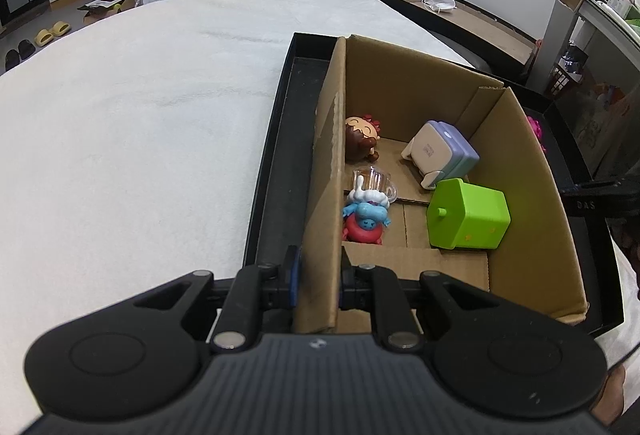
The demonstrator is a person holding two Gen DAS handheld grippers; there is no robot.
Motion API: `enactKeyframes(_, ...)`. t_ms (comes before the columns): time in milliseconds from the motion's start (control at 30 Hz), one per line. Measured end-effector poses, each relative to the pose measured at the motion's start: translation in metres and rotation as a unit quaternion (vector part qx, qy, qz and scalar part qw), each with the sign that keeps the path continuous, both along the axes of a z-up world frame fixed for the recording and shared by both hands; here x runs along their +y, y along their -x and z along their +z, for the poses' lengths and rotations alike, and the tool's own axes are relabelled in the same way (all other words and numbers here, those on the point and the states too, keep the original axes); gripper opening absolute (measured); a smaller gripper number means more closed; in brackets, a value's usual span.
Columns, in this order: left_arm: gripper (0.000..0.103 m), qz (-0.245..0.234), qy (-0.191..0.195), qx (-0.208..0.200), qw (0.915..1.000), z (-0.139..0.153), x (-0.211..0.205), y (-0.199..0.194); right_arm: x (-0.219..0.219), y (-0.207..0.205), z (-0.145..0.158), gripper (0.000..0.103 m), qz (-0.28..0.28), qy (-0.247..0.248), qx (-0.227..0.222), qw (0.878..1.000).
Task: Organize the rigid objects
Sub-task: 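Move the right tool to the white USB charger and grasp it, then carry the white USB charger into the box and release it with the right tool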
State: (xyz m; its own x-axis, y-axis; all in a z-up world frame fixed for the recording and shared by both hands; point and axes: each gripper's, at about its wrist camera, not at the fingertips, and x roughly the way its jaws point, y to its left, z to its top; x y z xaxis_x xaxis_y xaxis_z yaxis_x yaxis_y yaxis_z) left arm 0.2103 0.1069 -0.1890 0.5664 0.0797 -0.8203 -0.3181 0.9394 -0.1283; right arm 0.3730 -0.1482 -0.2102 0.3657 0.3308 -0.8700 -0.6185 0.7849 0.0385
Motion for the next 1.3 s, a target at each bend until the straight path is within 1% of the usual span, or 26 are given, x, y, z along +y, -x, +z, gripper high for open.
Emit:
enactKeyframes(233,0.016,0.000,-0.005,0.000,1.0000,0.001,-0.002,0.001,-0.007,0.012,0.001,0.013,0.026,0.014,0.022,0.999)
enactKeyframes(433,0.016,0.001,-0.005,0.000,1.0000,0.002,-0.003,0.001,-0.013,0.023,0.006,0.013,0.045,0.023,0.024,0.998)
enactKeyframes(600,0.016,0.000,-0.006,-0.003,1.0000,0.002,-0.003,0.002,-0.017,0.028,0.008,0.013,0.049,0.028,0.032,0.998)
enactKeyframes(700,0.016,0.000,-0.005,-0.003,1.0000,0.002,-0.003,0.003,-0.015,0.033,0.008,0.014,0.061,0.045,0.035,0.997)
enactKeyframes(767,0.015,0.000,-0.004,-0.004,1.0000,0.002,-0.003,0.003,-0.014,0.036,0.010,0.020,0.066,0.054,0.039,0.996)
enactKeyframes(800,0.015,0.000,-0.004,-0.004,1.0000,0.002,-0.003,0.003,-0.013,0.036,0.012,0.034,0.068,0.050,0.038,0.996)
enactKeyframes(833,0.015,0.000,-0.003,-0.005,1.0000,0.002,-0.002,0.003,-0.013,0.037,0.015,0.050,0.070,0.043,0.033,0.996)
enactKeyframes(867,0.015,0.000,-0.003,-0.005,1.0000,0.002,-0.002,0.003,-0.012,0.037,0.018,0.056,0.070,0.038,0.026,0.996)
enactKeyframes(900,0.015,-0.001,-0.003,-0.005,1.0000,0.002,-0.002,0.003,-0.010,0.037,0.018,0.059,0.070,0.036,0.022,0.997)
enactKeyframes(1033,0.015,-0.001,-0.003,-0.006,1.0000,0.001,-0.002,0.002,-0.004,0.032,0.012,0.059,0.075,0.046,0.023,0.996)
enactKeyframes(1167,0.015,0.000,-0.002,-0.006,1.0000,0.001,-0.002,0.002,0.000,0.027,0.005,0.059,0.069,0.057,0.019,0.996)
enactKeyframes(1300,0.015,0.000,-0.003,-0.006,1.0000,0.001,-0.002,0.002,0.005,0.021,0.001,0.058,0.064,0.054,0.016,0.996)
